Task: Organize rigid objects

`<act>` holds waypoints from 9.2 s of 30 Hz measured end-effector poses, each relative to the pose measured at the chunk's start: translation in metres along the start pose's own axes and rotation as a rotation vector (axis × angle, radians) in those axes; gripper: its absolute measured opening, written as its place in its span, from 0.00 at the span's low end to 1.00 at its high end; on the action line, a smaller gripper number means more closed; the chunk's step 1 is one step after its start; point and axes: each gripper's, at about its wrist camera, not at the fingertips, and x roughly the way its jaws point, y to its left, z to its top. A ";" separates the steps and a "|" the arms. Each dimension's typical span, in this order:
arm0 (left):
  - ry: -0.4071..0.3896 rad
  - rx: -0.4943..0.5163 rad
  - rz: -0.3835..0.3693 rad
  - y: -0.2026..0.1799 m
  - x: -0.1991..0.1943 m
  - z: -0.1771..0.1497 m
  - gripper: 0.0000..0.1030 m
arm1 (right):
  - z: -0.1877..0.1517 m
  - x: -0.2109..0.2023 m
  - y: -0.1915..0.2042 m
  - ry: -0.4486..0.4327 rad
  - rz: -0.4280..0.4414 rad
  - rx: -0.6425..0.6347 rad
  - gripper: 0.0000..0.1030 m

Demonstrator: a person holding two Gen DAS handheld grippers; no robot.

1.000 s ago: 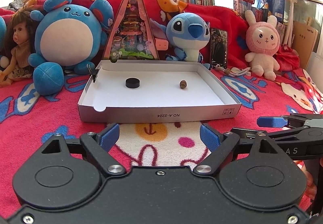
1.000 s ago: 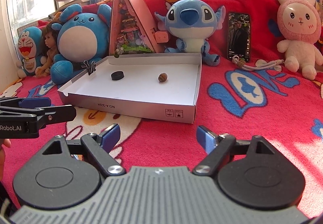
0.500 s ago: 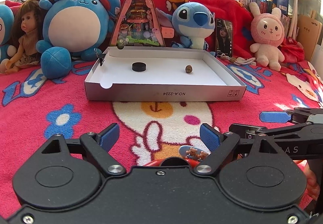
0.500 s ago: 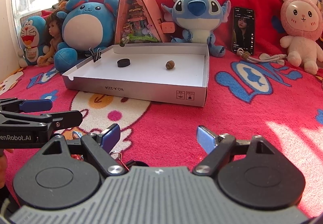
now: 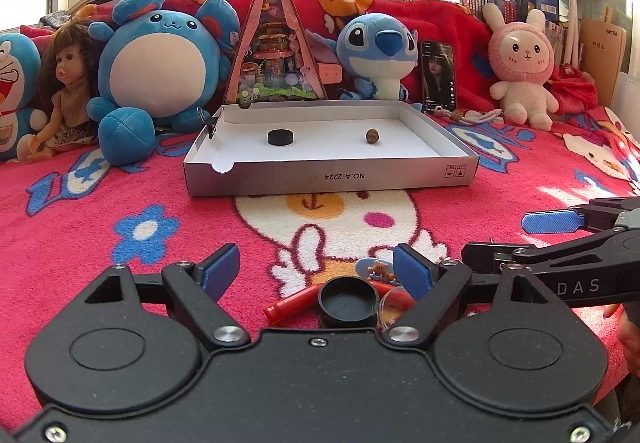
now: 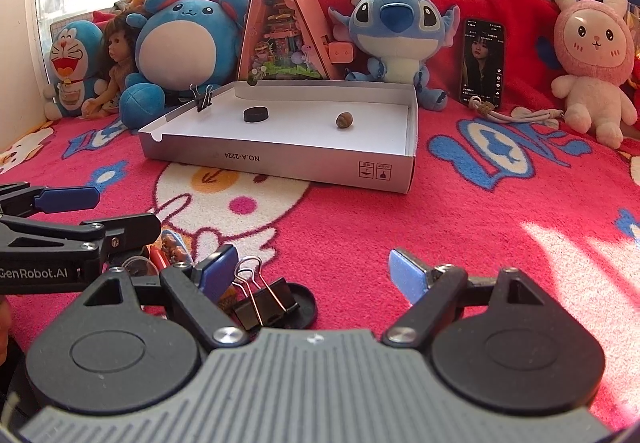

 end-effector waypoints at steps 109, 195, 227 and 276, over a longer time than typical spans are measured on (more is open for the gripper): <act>0.038 -0.037 -0.046 0.008 -0.019 -0.012 0.37 | 0.001 -0.013 -0.001 -0.050 -0.102 0.012 0.37; -0.066 -0.128 -0.094 0.041 0.112 0.109 0.25 | 0.097 0.072 -0.017 -0.124 -0.050 0.108 0.37; 0.097 -0.209 -0.021 0.060 0.200 0.107 0.25 | 0.113 0.167 -0.032 0.055 -0.025 0.202 0.37; 0.095 -0.228 0.000 0.059 0.204 0.120 0.60 | 0.123 0.164 -0.033 0.014 -0.058 0.130 0.65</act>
